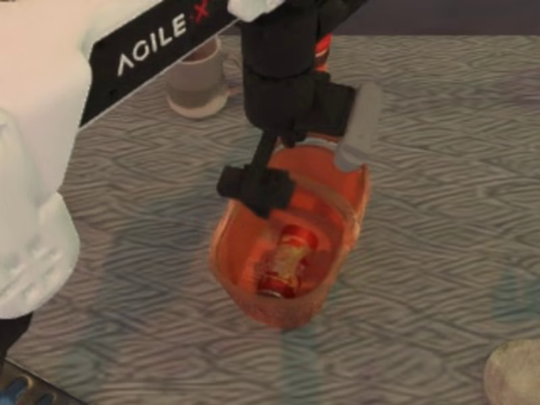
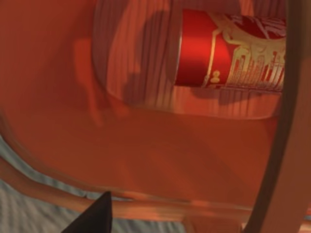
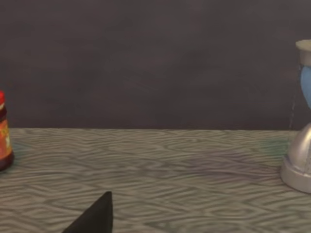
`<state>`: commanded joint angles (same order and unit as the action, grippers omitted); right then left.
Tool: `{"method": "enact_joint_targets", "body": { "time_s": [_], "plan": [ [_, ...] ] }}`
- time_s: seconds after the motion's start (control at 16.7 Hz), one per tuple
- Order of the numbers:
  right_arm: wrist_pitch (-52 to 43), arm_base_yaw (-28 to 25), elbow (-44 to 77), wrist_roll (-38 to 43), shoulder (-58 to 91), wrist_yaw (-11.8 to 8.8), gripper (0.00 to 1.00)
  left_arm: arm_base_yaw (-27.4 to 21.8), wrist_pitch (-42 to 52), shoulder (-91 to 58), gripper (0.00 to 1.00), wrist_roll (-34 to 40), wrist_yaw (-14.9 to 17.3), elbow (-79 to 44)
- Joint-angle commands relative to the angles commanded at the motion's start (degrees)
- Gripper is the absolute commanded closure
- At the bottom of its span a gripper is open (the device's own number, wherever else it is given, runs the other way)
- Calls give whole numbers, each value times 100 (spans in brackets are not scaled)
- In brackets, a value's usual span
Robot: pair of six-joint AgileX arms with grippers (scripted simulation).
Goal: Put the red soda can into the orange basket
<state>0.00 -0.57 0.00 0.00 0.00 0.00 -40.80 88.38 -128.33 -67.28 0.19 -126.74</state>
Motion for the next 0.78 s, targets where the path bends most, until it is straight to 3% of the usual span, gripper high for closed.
{"method": "enact_joint_targets", "body": {
  "time_s": [0.72,0.78],
  "plan": [
    [0,0,0,0,0,0,0,4,-527,105,0,-3,-1,632],
    [0,0,0,0,0,0,0,4,-527,105,8,-3,-1,632]
  ]
}}
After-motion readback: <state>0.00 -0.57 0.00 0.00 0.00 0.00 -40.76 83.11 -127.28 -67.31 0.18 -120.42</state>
